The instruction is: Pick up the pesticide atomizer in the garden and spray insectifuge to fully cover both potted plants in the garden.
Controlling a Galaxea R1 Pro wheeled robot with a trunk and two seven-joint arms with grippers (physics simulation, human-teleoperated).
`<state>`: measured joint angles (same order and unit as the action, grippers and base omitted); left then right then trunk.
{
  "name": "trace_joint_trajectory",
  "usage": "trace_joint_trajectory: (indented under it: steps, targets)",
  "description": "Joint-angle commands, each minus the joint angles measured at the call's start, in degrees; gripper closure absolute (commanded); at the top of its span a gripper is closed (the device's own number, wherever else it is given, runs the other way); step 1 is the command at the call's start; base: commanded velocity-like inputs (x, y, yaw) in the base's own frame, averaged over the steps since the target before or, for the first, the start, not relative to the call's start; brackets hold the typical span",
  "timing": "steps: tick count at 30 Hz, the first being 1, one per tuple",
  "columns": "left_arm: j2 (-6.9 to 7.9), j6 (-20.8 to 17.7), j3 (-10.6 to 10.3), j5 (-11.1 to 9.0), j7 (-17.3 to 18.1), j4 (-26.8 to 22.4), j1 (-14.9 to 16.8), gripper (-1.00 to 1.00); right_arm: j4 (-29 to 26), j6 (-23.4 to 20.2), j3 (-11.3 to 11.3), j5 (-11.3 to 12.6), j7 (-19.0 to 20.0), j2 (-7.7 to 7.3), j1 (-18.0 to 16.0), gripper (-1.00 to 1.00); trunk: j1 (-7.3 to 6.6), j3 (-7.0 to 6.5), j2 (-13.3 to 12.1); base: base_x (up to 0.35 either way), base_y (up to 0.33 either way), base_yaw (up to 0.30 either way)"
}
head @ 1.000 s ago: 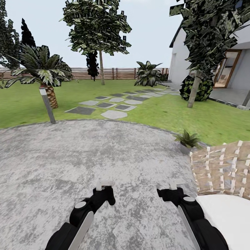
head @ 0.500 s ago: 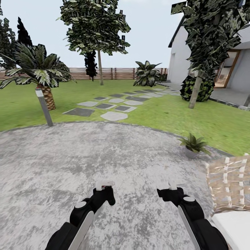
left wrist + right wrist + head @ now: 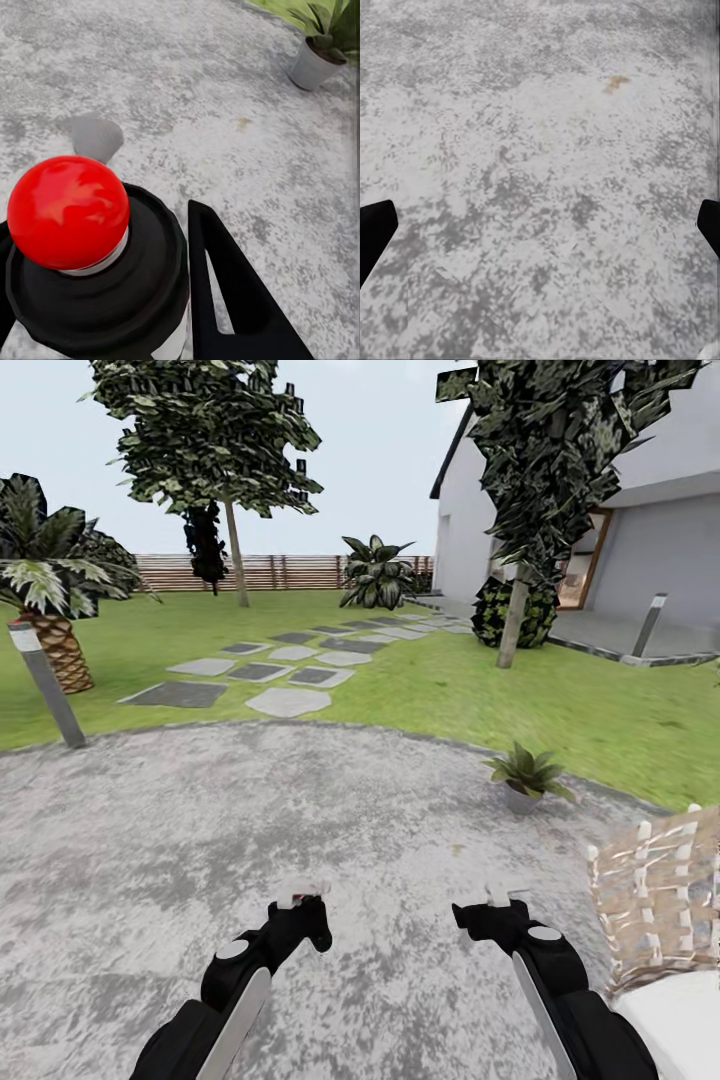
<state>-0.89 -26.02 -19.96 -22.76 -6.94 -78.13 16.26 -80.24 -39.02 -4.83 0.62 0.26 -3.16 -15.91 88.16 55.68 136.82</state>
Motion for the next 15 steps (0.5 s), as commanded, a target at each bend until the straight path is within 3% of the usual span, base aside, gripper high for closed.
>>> trace_joint_trajectory:
  steps: [1, 6, 15]
  targets:
    - [-0.01, 0.0, 0.0, 0.0, 0.0, 0.0, 0.0, 1.0, 0.0, 0.0, 0.0, 0.0, 0.0, 0.0, 0.0, -1.0, 0.0, 0.0, 0.0, 0.294, 0.159, -0.291]
    - [0.01, 0.0, 0.0, 0.0, 0.0, 0.0, 0.0, 1.0, 0.0, 0.1, 0.0, 0.0, 0.0, 0.0, 0.0, -1.0, 0.0, 0.0, 0.0, 0.292, 0.164, -0.251]
    - [0.01, 0.0, 0.0, 0.0, 0.0, 0.0, 0.0, 1.0, 0.0, 0.1, -0.1, 0.0, 0.0, 0.03, 0.0, -1.0, 0.0, 0.0, 0.0, 0.286, 0.182, -0.021]
